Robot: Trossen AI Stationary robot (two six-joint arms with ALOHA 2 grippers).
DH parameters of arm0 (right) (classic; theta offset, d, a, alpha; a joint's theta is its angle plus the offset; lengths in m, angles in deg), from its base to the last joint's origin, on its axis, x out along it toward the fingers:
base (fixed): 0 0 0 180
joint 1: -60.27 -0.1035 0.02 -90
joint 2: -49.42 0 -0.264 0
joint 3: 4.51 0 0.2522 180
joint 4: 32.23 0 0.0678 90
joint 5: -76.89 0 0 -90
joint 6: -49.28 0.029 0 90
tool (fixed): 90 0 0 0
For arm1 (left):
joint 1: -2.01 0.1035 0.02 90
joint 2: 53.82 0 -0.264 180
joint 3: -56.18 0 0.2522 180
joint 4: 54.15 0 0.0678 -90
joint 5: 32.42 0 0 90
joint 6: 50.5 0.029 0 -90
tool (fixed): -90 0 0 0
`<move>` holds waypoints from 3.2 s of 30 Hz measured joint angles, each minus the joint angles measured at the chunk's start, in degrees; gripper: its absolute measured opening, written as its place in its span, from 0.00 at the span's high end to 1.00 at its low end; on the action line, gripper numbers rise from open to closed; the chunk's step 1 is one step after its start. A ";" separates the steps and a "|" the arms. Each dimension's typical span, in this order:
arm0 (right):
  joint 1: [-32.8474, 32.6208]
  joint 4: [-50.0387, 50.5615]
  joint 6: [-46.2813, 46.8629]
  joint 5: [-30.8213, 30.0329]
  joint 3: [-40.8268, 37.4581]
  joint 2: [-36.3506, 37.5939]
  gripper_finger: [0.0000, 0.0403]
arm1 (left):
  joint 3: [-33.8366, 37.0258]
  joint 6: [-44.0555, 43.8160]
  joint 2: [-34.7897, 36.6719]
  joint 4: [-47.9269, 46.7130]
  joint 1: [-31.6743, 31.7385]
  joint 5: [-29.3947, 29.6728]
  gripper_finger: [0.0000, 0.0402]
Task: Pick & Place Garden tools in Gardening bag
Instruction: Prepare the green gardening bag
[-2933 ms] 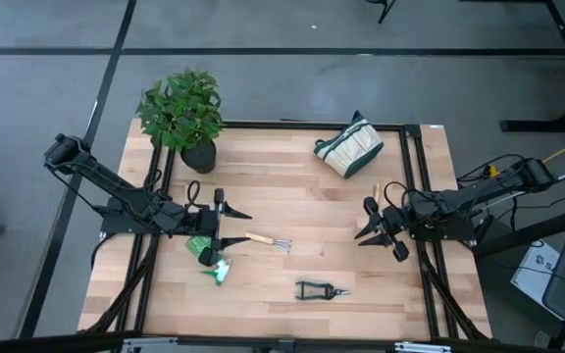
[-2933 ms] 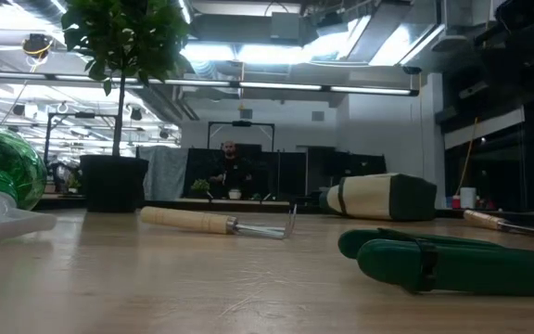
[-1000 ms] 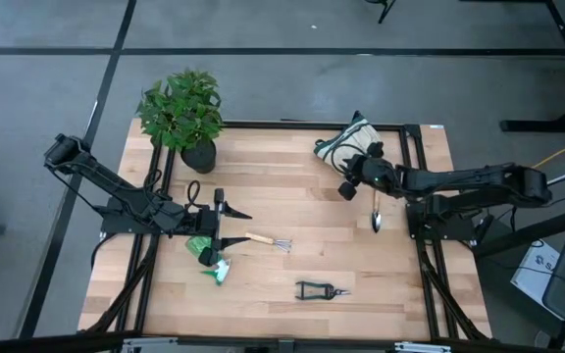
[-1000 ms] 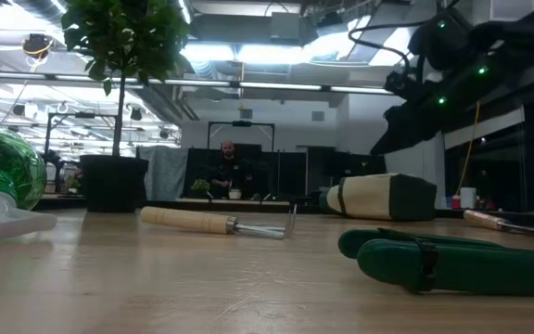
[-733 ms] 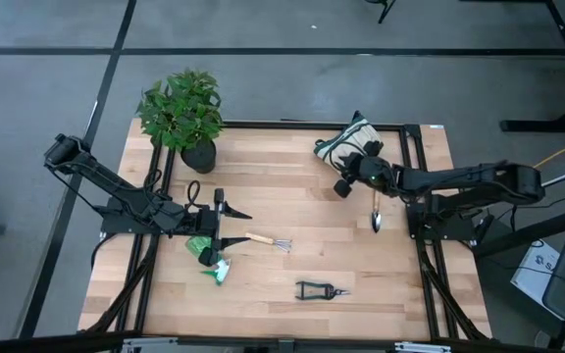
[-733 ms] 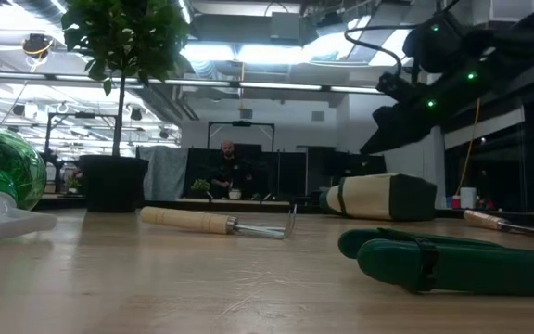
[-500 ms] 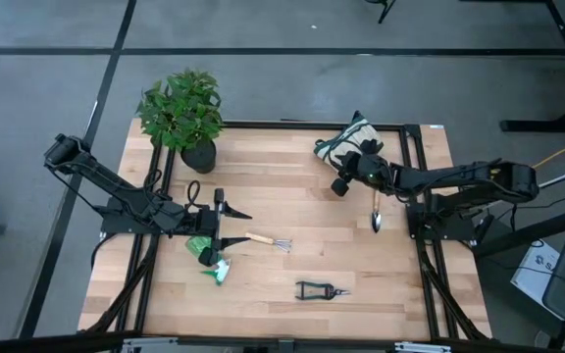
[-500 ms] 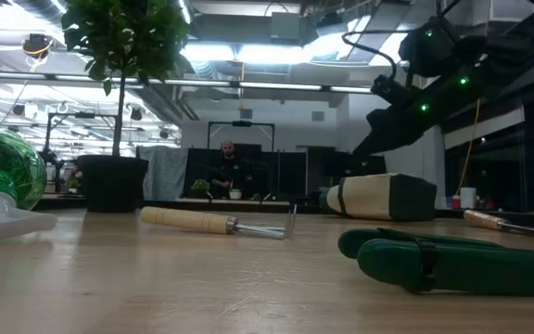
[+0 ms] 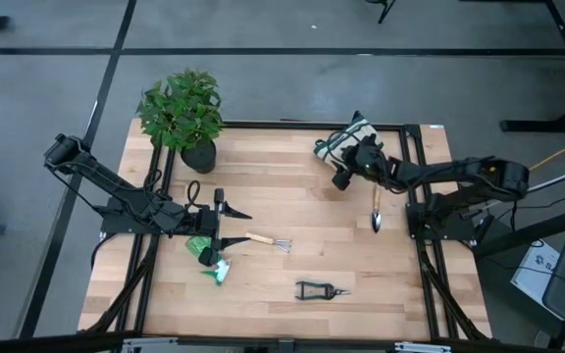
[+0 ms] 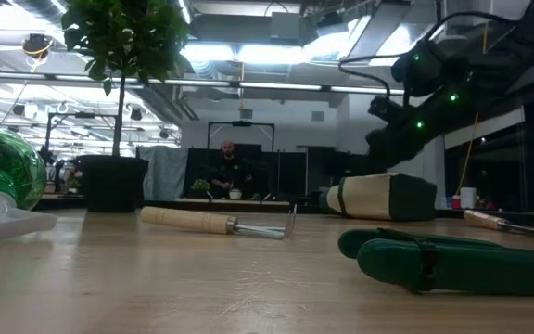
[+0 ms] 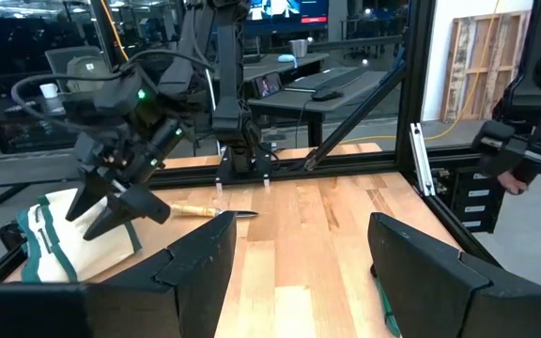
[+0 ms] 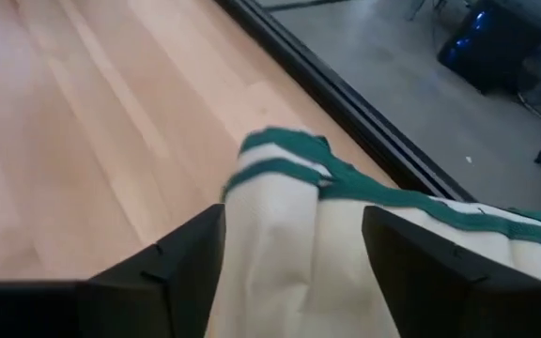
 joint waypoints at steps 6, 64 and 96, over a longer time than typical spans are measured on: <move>0.26 0.04 -2.80 0.08 0.00 -3.39 0.36 | -0.01 0.00 0.00 0.01 0.00 -0.01 0.40; -9.40 -0.07 -6.82 58.96 -0.07 19.56 1.00 | -0.01 2.49 0.00 0.72 0.17 -0.56 0.40; -17.15 -10.59 -5.57 58.92 -0.07 19.74 1.00 | -1.34 -5.10 -5.09 3.41 5.05 0.34 0.40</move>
